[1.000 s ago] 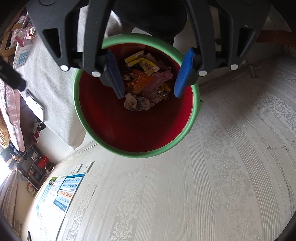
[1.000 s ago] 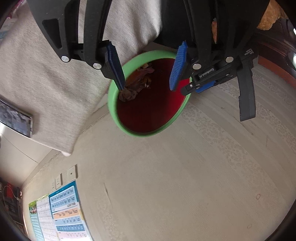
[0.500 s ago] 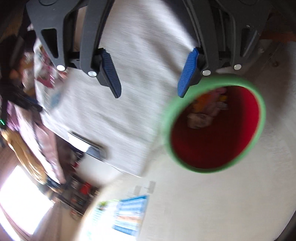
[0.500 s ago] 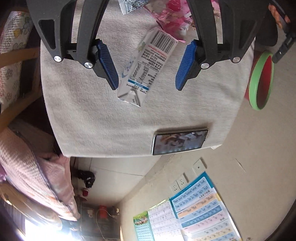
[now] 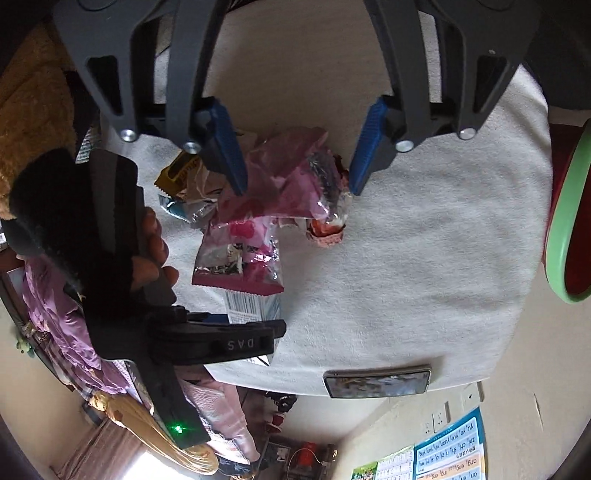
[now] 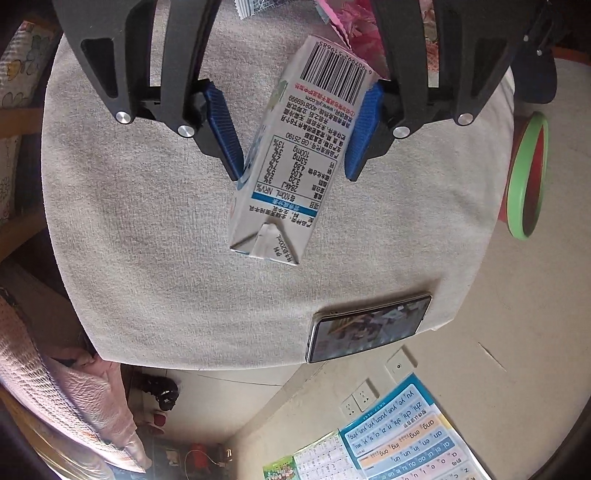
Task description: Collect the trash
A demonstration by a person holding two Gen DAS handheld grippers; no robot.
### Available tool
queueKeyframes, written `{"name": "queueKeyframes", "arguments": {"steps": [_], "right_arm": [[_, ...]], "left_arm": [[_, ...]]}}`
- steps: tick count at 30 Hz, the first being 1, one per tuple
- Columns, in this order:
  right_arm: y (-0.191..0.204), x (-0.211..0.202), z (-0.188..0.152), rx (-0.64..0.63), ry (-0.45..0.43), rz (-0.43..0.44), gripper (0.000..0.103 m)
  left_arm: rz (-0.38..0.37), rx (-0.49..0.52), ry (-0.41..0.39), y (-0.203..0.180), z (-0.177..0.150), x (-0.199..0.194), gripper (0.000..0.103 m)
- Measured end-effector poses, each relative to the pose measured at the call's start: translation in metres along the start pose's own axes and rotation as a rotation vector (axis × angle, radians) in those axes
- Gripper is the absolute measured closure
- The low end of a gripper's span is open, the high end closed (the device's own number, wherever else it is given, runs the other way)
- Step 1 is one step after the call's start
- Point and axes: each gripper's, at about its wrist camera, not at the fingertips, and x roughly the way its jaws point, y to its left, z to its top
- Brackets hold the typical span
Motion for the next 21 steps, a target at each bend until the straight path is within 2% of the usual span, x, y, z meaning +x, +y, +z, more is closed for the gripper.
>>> {"name": "queueKeyframes", "arguments": {"steps": [2,5,11,16,21], "right_arm": [[0.000,-0.003,0.001,0.004,-0.011,0.014,0.059],[0.000,-0.009,0.003,0.015,-0.040,0.041,0.064],[0.002,-0.022,0.006,0.017,-0.090,0.064,0.064],[0.005,-0.020,0.005,0.004,-0.084,0.066,0.064],[0.011,-0.012,0.002,-0.025,-0.055,0.049,0.064]], "left_arm": [[-0.015,-0.010,0.003,0.005,0.001,-0.001,0.069],[-0.046,-0.040,-0.014,0.012,-0.001,-0.009,0.078],[-0.061,-0.112,-0.116,0.031,0.005,-0.041,0.080],[0.020,-0.204,-0.199,0.067,0.004,-0.066,0.080],[0.154,-0.301,-0.184,0.110,-0.008,-0.066,0.080]]}}
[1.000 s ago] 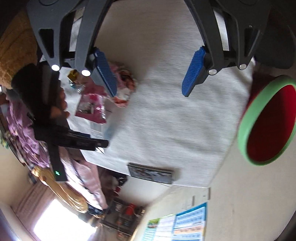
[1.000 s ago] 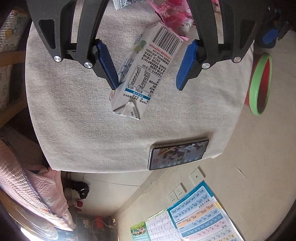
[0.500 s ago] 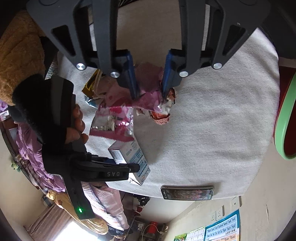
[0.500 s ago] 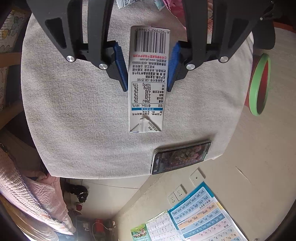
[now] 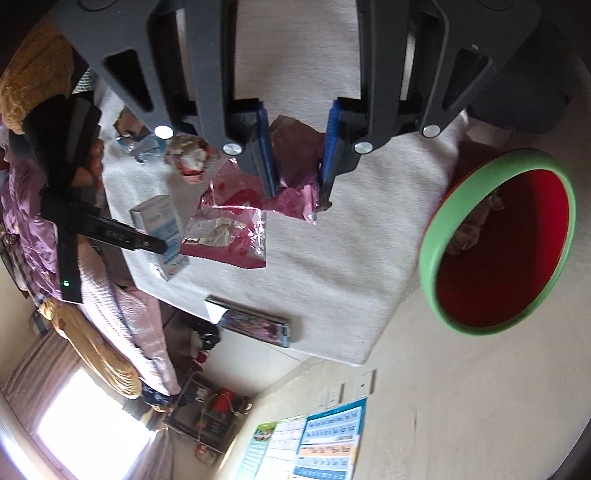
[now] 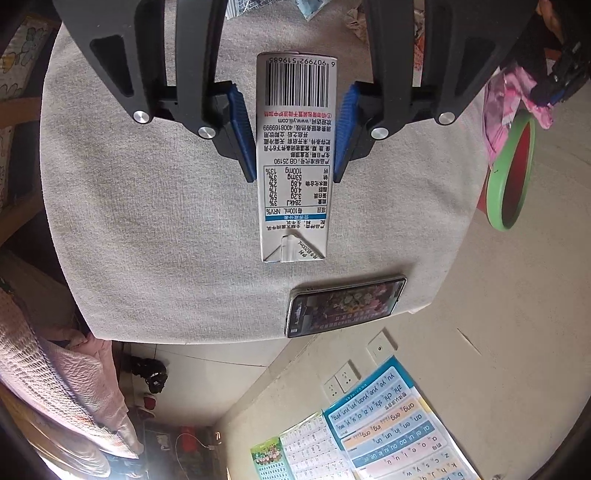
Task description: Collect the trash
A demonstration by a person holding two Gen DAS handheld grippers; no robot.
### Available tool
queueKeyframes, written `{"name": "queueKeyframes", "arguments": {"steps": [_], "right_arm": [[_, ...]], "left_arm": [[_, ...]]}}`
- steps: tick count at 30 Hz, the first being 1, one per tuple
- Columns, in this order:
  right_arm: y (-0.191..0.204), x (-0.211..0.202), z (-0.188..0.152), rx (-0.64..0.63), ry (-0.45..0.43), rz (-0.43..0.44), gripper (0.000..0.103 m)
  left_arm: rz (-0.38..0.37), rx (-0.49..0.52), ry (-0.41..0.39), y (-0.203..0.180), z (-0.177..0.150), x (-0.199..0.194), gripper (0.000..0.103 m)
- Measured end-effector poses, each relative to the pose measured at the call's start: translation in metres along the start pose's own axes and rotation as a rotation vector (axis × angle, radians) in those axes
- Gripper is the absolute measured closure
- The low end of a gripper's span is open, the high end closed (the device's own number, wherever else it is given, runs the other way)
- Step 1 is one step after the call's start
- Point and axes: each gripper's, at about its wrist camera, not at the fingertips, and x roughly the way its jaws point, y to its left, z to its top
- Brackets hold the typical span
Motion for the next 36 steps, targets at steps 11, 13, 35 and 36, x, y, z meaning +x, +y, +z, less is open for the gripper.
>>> {"name": "queueKeyframes", "arguments": {"steps": [11,13,35,36], "right_arm": [[0.002,0.002,-0.004,-0.004,0.015,-0.017,0.053],[0.003,0.002,-0.005,-0.009,0.020,-0.021,0.051],[-0.007,-0.037,0.013,0.021,-0.138,0.010,0.036],[-0.005,-0.028,0.010,0.016,-0.100,0.012,0.036]], "left_arm": [[0.100,-0.022,0.044,0.027,-0.020,0.010,0.056],[0.101,-0.008,0.025,0.025,-0.017,0.008,0.050],[0.019,0.099,-0.238,-0.039,0.052,-0.004,0.024],[0.027,0.106,-0.208,-0.036,0.046,-0.001,0.024]]}}
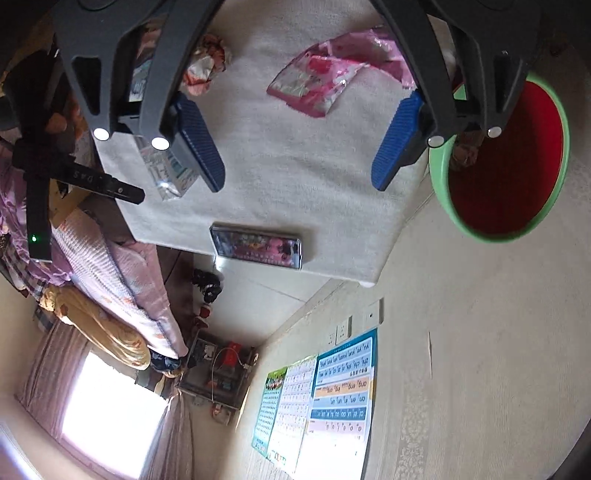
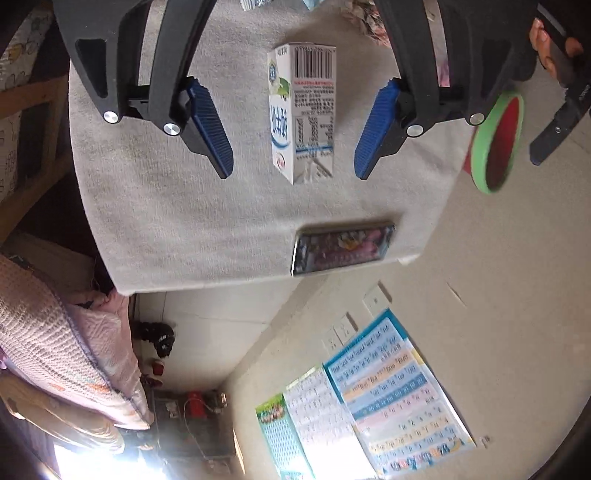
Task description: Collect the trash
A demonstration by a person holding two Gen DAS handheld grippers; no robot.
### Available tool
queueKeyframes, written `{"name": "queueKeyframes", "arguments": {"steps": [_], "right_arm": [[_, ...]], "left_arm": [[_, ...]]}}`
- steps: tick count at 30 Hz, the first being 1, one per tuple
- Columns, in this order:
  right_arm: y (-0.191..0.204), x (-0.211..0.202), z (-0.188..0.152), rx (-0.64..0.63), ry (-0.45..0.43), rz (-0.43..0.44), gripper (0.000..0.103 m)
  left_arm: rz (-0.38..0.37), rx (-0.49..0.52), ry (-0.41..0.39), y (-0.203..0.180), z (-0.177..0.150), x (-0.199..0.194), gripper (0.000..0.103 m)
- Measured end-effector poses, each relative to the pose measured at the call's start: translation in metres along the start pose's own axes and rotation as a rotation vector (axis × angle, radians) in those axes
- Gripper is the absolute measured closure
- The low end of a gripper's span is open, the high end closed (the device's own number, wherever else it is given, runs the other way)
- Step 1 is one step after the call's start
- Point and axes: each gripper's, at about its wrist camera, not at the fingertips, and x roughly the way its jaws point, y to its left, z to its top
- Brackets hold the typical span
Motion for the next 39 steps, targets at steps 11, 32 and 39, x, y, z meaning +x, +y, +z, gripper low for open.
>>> {"name": "queueKeyframes", "arguments": {"steps": [11,32,39], "right_arm": [[0.029,0.038,-0.033,-0.149,0.187,-0.066,0.057],[0.067,-0.021,-0.006,-0.100,-0.002,0.144,0.064],[0.117,-0.018,-0.008,-0.158,0.010,0.232,0.064]], "left_arm": [[0.036,0.190,0.259,0.021,-0.066,0.020,0.024],[0.040,0.054,0.226,0.047,-0.055,0.012,0.097],[0.096,-0.139,0.123,0.102,-0.034,-0.018,0.099]]}}
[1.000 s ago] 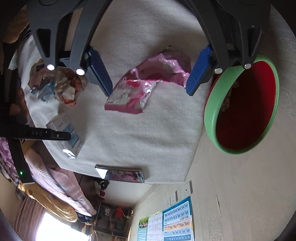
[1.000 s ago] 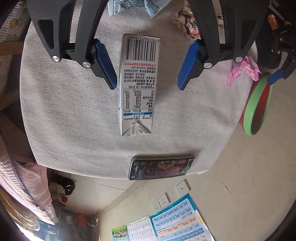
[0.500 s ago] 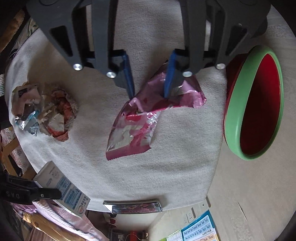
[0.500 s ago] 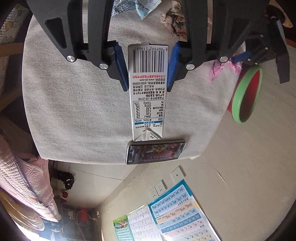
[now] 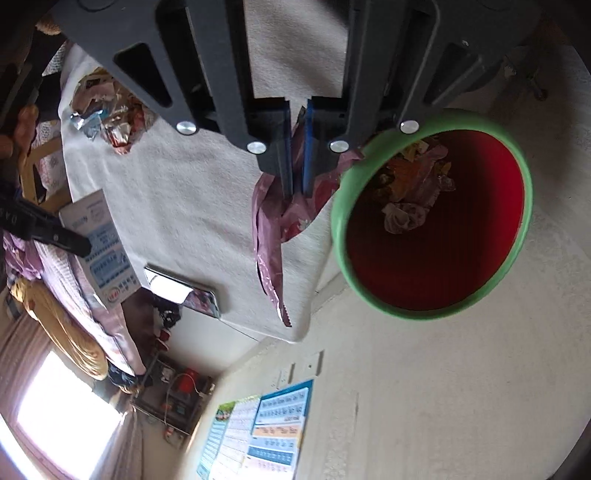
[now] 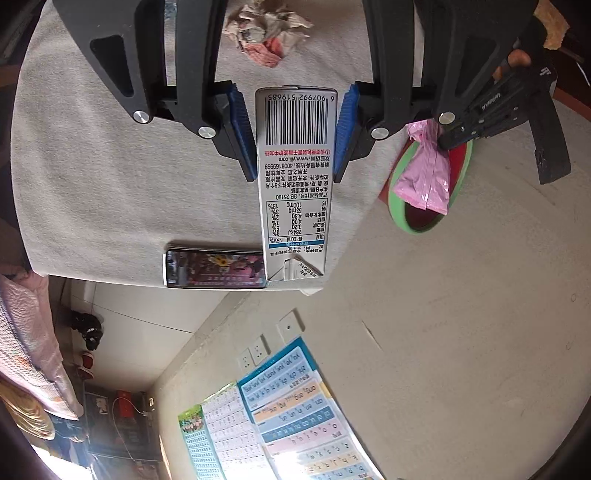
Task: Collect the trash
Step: 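Carry the pink bag into the bin with the left tool while the right tool drops the milk carton in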
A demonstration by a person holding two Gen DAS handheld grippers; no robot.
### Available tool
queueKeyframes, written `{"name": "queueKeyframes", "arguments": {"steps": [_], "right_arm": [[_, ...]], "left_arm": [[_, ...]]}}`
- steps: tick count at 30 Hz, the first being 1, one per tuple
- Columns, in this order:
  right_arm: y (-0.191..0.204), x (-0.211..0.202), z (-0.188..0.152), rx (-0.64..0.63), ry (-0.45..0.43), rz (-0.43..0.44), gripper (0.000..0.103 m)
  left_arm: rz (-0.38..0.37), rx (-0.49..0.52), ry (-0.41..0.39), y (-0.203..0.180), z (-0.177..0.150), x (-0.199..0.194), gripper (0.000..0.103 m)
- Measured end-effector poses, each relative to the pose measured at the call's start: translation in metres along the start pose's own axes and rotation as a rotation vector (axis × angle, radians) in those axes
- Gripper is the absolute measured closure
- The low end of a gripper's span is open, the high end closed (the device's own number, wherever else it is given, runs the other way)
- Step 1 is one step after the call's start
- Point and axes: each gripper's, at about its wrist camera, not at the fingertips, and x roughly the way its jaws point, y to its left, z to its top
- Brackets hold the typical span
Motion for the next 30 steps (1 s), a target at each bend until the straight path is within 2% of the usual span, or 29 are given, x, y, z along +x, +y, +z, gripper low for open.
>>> {"name": "queueKeyframes", "arguments": {"steps": [9,14,22,27,30], "right_arm": [[0.081,0.040,0.007,-0.112,0.051,0.116,0.064],[0.119,0.067,0.016,-0.149,0.070,0.176,0.064],[0.154,0.117,0.025,-0.126,0.157,0.258,0.064],[0.168,0.133,0.018,-0.137,0.193,0.266,0.063],[0.172,0.138,0.015,-0.142,0.196,0.280,0.059]], "left_arm": [[0.069,-0.151,-0.044,0.062,0.012,-0.016,0.099],[0.082,-0.225,-0.064,0.093,0.017,-0.019,0.100],[0.106,-0.305,-0.099,0.131,0.027,-0.025,0.101],[0.115,-0.332,-0.104,0.140,0.021,-0.026,0.101],[0.117,-0.349,-0.097,0.140,0.015,-0.023,0.100]]}}
